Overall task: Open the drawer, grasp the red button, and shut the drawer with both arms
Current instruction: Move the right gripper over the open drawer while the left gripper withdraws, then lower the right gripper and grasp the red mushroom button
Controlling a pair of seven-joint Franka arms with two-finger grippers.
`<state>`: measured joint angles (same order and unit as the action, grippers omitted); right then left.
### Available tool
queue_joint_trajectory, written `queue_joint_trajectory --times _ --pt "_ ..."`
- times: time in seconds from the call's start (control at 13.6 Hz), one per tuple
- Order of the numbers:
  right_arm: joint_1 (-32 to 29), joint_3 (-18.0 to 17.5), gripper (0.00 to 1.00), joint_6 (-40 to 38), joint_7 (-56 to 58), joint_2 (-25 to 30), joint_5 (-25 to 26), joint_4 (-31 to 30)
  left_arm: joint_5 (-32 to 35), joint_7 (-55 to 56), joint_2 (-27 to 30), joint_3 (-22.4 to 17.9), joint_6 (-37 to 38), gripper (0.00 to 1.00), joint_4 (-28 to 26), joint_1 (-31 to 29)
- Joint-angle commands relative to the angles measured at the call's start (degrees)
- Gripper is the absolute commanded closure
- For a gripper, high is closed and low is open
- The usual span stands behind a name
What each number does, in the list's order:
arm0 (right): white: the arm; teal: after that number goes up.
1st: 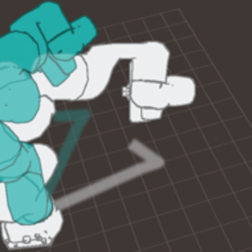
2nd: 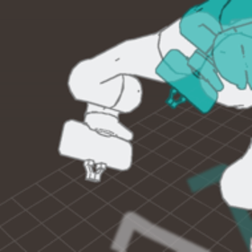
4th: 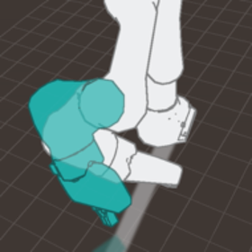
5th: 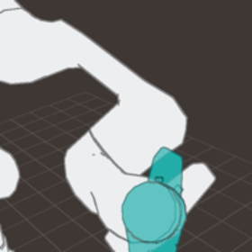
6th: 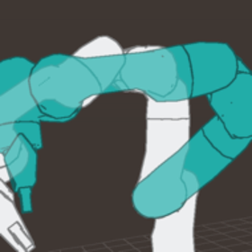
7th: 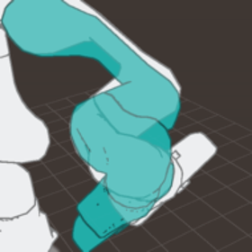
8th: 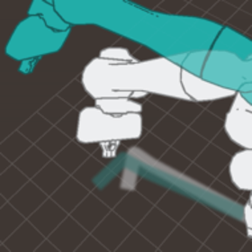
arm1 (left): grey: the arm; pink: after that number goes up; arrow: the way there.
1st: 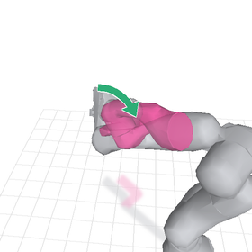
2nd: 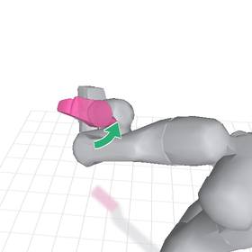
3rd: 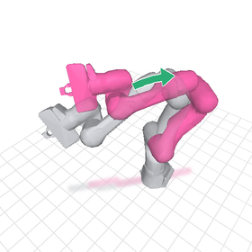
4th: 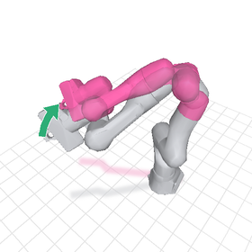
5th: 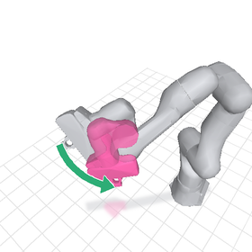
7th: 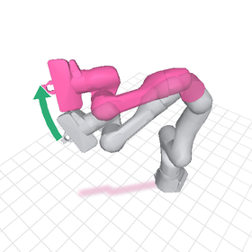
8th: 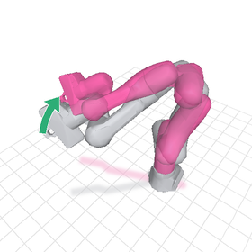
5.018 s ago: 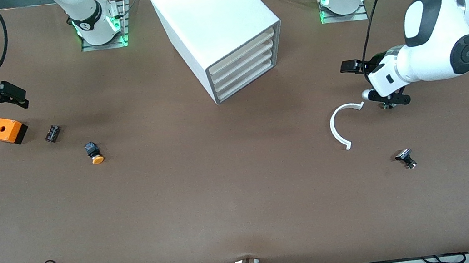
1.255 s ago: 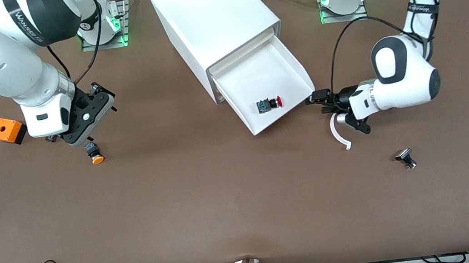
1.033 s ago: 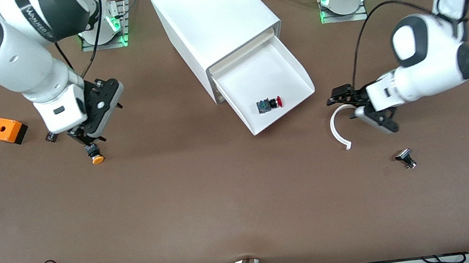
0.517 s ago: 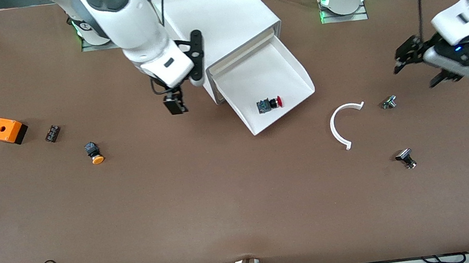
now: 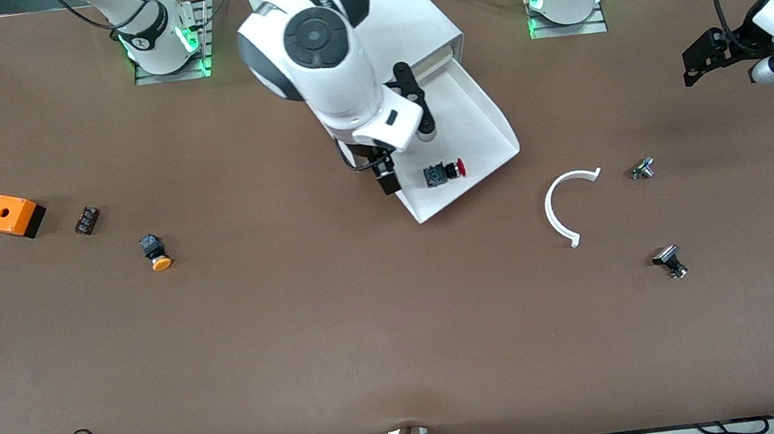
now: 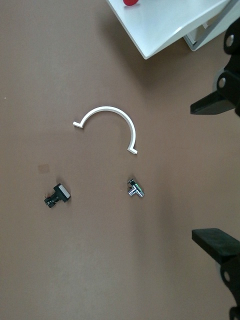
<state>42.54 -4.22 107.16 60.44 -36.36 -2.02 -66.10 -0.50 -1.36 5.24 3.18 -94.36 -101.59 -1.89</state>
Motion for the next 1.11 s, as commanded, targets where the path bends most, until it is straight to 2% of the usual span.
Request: queue_joint_trajectory --times 0.0,0.15,0.59,1.03 --pt "1.2 -0.2 0.00 -2.3 1.2 -2.4 1.5 2.9 0.9 1.5 -2.5 -0.1 1.8 0.00 3.5 0.1" --pt "1.3 -0.3 0.00 -1.2 1.2 -3.7 1.6 3.3 0.5 1.5 -2.5 -0.1 1.7 0.00 3.5 0.1" --pt "3.0 -0.3 0.00 9.4 0.6 -9.5 1.8 3.2 -0.9 1.4 -3.4 -0.4 1.7 0.00 3.6 -0.7" --pt "3.9 -0.3 0.00 12.9 -1.6 -12.0 1.6 3.3 -1.2 1.3 -3.7 -0.2 1.8 0.00 4.8 -0.6"
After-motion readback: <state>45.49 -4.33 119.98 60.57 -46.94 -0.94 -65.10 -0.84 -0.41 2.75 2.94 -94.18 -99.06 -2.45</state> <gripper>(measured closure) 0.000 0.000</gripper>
